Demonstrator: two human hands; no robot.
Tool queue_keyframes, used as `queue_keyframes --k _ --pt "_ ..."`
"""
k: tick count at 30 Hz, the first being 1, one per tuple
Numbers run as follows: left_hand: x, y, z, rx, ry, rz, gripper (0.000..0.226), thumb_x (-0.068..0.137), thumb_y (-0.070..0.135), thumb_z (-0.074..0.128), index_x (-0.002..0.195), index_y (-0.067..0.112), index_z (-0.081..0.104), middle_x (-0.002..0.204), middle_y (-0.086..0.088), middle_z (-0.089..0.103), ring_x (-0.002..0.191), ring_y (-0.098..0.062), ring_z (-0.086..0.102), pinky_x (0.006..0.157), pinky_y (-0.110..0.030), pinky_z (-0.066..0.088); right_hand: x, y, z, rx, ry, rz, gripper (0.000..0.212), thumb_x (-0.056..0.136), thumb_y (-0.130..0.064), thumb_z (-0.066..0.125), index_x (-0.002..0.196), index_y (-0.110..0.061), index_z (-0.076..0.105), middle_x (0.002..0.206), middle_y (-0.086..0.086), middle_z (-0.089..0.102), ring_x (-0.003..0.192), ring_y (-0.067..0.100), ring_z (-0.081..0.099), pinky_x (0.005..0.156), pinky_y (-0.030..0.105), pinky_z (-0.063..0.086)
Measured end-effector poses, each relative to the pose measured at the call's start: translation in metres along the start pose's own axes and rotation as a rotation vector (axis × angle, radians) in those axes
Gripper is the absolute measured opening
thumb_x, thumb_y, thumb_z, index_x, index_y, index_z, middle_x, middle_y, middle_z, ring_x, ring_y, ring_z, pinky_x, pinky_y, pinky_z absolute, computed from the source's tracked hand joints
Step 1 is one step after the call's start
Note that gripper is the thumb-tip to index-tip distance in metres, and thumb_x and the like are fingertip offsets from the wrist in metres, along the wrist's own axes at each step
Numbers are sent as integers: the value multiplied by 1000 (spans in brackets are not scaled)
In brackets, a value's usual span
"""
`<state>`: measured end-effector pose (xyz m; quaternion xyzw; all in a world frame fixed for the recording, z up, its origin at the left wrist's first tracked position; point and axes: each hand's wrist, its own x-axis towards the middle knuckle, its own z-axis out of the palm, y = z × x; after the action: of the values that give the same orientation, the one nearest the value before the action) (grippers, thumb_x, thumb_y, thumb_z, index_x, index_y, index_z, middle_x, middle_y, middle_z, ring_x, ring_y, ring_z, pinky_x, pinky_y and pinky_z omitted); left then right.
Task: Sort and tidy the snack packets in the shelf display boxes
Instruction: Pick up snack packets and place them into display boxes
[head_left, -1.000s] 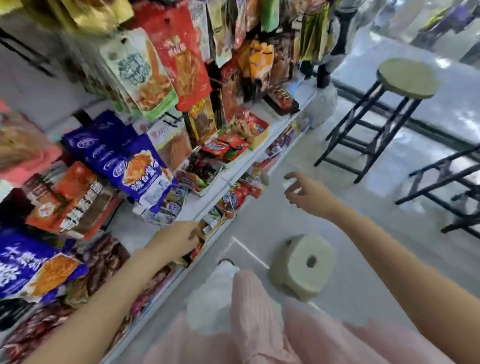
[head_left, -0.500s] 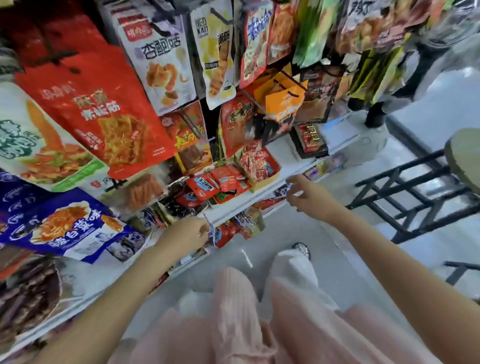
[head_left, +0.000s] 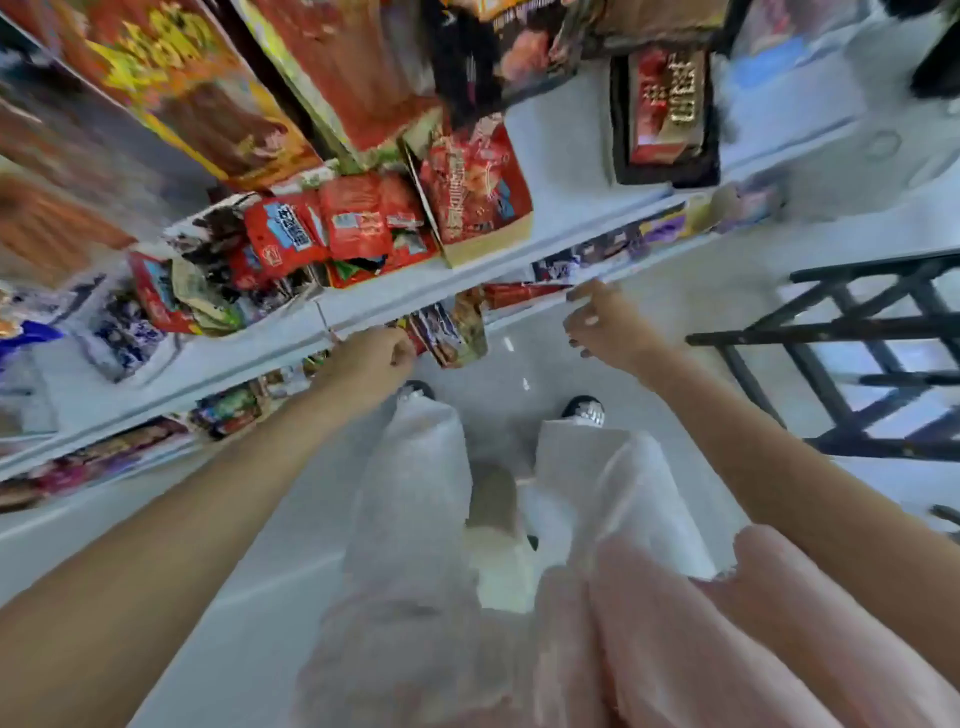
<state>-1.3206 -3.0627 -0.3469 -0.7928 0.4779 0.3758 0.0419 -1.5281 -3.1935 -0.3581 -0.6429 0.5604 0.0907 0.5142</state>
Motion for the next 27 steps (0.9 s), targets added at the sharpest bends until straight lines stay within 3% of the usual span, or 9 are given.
queue_keyframes --k 3,6,8,11,15,17,19,24,27 --pt "55 -7 56 32 -32 37 21 94 11 44 106 7 60 105 -12 60 87 -27 56 68 -31 38 58 33 32 42 22 20 34 90 -3 44 124 -2 41 108 21 56 103 38 56 93 50 45" --pt "106 -29 116 53 -6 69 22 93 12 45 107 7 61 104 -4 54 96 -24 55 71 -26 34 117 67 74 1 2 -40 38 91 -6 44 129 -3 37 109 20 55 104 37 57 92 49 45" --pt "139 -51 156 100 15 110 23 92 11 44 107 8 60 104 -5 52 99 -24 53 72 -25 32 150 92 100 -92 2 -87 41 91 -9 47 130 -4 36 106 16 57 100 35 58 90 49 46" --pt "185 -92 200 196 67 237 23 90 11 42 107 8 59 107 -6 51 104 -25 49 78 -30 36 185 112 118 -256 -7 -257 45 90 -15 53 131 -9 36 107 5 54 95 25 54 84 37 44" --pt "220 -148 239 318 170 312 24 90 11 45 112 8 55 114 -8 47 109 -27 44 91 -36 37 209 109 141 -530 119 -436 44 88 -21 54 128 -10 37 106 17 59 94 30 54 85 40 43" --pt "221 -166 249 383 248 380 41 89 10 47 130 8 46 133 -11 40 119 -30 41 100 -38 36 212 107 155 -677 102 -451 46 87 -25 54 126 -7 37 101 14 57 97 31 52 90 40 41" --pt "215 -163 248 335 408 456 46 88 8 48 134 7 42 142 -14 33 127 -32 36 105 -40 33 208 103 170 -749 175 -456 52 88 -28 53 131 -6 34 118 17 54 109 34 50 93 40 40" --pt "180 -141 214 253 480 445 35 89 12 47 123 10 51 127 -14 46 111 -33 48 88 -38 42 176 122 188 -857 259 -294 56 90 -25 55 137 -6 32 136 25 39 119 39 45 98 40 37" --pt "164 -156 221 255 389 423 33 88 13 48 121 11 53 125 -13 46 106 -31 52 87 -38 45 169 156 194 -667 274 -281 64 86 -21 61 140 -8 29 138 21 41 123 36 43 101 44 37"
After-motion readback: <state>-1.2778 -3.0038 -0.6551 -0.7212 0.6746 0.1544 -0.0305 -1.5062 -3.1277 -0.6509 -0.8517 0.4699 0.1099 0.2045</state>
